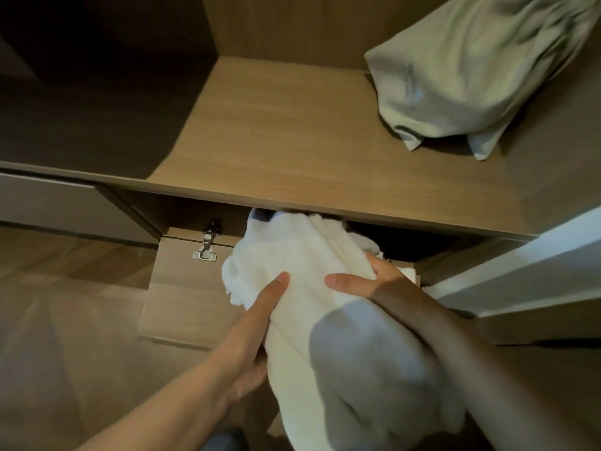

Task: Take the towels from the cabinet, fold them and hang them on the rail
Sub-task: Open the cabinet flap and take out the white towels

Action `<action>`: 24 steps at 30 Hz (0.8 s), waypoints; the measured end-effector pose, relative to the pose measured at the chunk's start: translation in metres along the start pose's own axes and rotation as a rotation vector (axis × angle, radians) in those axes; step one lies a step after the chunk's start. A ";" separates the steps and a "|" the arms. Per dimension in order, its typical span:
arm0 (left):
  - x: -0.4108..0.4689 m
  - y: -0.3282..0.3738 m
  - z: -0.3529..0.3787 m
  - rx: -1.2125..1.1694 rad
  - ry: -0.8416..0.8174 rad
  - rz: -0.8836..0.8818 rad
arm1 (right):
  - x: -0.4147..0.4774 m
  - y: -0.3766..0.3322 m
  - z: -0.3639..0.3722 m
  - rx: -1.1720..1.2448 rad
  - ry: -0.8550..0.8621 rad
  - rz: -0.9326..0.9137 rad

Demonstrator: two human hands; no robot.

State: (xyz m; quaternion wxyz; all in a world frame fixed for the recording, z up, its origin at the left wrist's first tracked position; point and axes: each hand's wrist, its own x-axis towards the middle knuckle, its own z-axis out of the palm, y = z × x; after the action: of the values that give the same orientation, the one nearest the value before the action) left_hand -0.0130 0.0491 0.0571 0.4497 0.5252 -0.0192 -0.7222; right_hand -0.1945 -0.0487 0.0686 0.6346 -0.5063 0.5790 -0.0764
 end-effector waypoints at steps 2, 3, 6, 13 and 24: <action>-0.029 0.011 0.015 0.015 0.018 -0.018 | -0.031 -0.015 -0.006 0.016 -0.007 -0.002; -0.044 0.018 0.023 0.023 0.026 -0.028 | -0.045 -0.026 -0.009 0.026 -0.016 -0.010; -0.089 0.040 0.046 0.029 0.017 -0.033 | -0.090 -0.068 -0.019 0.045 -0.037 -0.062; -0.192 0.096 0.108 0.046 -0.007 -0.006 | -0.194 -0.153 -0.047 0.090 -0.069 -0.135; -0.363 0.186 0.193 0.093 -0.100 0.067 | -0.366 -0.291 -0.074 0.165 0.021 -0.212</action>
State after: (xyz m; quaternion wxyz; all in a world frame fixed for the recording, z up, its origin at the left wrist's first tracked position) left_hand -0.0301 0.0958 0.5053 0.4474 0.5076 -0.0927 -0.7305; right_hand -0.2291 0.0220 0.5352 0.6563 -0.5099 0.5205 -0.1959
